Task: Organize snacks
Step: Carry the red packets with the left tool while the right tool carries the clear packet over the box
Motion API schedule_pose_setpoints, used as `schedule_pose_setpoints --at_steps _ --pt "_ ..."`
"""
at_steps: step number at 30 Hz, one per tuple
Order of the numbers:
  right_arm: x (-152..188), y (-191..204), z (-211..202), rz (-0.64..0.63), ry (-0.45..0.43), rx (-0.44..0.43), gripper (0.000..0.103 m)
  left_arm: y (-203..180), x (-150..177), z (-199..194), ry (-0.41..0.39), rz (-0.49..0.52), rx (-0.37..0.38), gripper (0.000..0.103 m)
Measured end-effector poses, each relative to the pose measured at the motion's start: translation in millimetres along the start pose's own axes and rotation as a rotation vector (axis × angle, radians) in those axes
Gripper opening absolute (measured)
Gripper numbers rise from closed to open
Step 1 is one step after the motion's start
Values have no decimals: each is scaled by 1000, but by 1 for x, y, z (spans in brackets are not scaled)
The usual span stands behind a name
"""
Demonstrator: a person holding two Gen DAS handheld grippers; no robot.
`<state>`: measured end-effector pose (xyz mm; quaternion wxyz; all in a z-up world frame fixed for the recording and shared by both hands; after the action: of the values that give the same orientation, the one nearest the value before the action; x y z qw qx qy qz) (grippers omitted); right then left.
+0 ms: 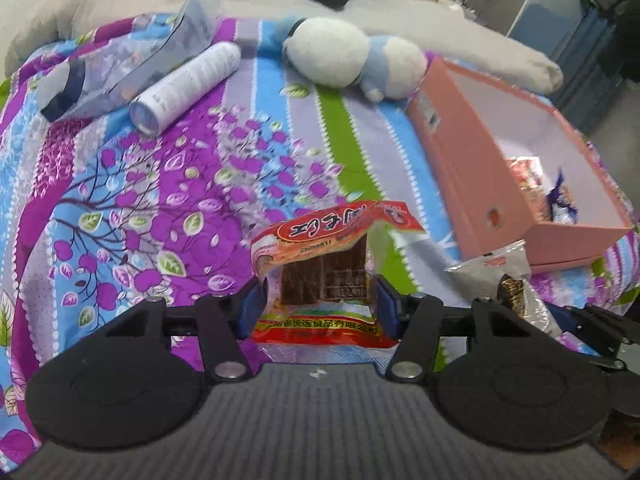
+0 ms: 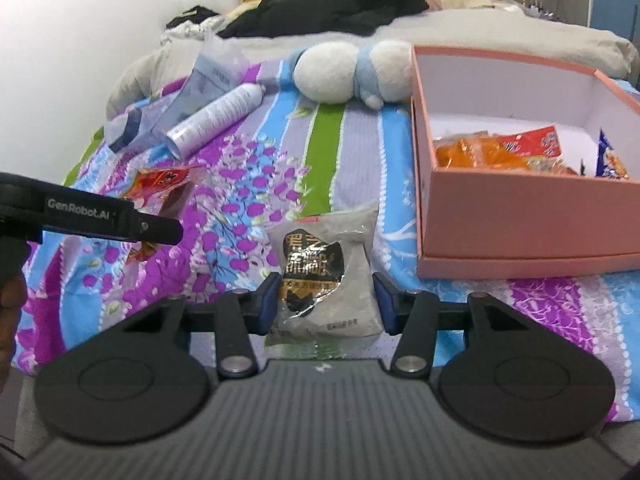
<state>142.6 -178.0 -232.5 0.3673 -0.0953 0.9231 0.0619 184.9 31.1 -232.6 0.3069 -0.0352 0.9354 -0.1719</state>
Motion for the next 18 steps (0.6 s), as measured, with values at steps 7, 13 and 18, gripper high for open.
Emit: schedule_pose_setpoints --at_steps 7,13,18 --pt "-10 -8 -27 22 -47 23 52 -28 -6 -21 -39 20 30 62" --pt "-15 -22 -50 49 -87 39 52 -51 -8 -39 -74 25 69 62" --pt "-16 -34 -69 82 -112 58 52 -71 -10 -53 -100 34 105 62"
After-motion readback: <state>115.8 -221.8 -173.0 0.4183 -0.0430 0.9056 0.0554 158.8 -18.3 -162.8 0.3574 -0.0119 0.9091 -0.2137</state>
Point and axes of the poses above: each gripper's, at about its wrist camera, not at the fingertips, and z roughly the way its jaws point, y to its left, x to its underside, the point moved 5 cm from there along z, roughly the way its jaws point, and after that the axes turned 11 degrees about x, right-handed, at the moved point
